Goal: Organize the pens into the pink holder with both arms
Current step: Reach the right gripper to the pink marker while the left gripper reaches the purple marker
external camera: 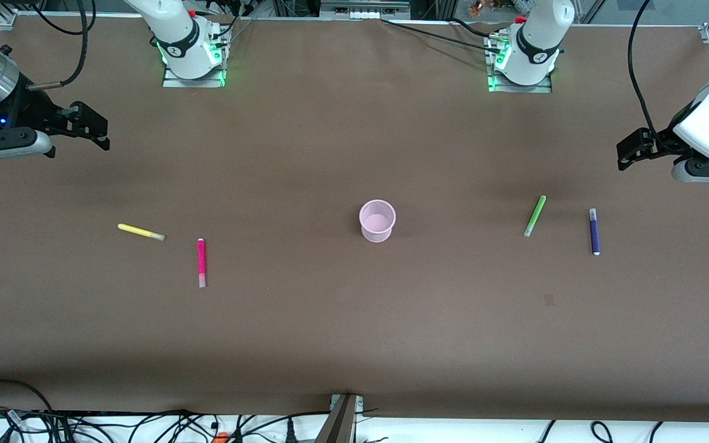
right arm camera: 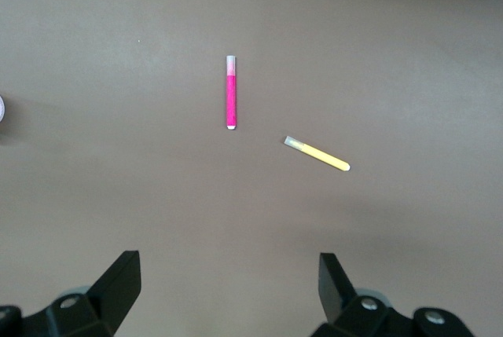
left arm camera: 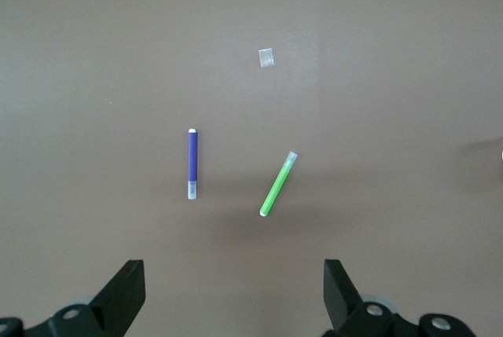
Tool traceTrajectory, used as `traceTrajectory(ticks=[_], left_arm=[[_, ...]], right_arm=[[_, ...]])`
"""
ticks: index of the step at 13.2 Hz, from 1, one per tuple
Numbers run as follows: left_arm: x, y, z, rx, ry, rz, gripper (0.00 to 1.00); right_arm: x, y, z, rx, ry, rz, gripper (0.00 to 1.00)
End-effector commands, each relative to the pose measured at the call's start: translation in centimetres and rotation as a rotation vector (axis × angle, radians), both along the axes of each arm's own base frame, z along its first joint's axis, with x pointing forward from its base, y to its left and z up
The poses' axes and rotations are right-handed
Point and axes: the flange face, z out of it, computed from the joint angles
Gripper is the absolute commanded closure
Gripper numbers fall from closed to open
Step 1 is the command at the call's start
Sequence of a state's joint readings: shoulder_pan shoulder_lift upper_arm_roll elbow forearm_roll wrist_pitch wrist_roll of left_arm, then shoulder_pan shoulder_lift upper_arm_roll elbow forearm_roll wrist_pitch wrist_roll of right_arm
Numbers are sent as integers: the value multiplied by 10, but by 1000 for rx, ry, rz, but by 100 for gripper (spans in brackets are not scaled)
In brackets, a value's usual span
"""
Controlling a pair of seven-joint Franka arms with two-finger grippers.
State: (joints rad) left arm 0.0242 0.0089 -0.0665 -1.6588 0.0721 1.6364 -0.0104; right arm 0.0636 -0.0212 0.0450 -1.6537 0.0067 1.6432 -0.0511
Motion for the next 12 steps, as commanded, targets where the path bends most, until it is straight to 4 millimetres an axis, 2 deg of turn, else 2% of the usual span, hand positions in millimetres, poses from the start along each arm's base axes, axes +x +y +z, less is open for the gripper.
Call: traceTrajectory(ticks=[1,3,6,10,12], left_arm=[[-2,-1,8,-13,-2,11,0],[-1,-2,8,-16,-9,28,0],[-1,-3,8,-15,-9,28,0],[-2,-4,8,-15,-9,25,0],[-2,-4,8,-15,-9,25,0]], right_arm=[[3,-1,-5,-19,30,2,0],[5,1,2,-27,17,24,0],[9,9,-12,-31,42,21,0],[23,5,-49,-29,108,88,0],[37,12,-82,-19,134,82,0]])
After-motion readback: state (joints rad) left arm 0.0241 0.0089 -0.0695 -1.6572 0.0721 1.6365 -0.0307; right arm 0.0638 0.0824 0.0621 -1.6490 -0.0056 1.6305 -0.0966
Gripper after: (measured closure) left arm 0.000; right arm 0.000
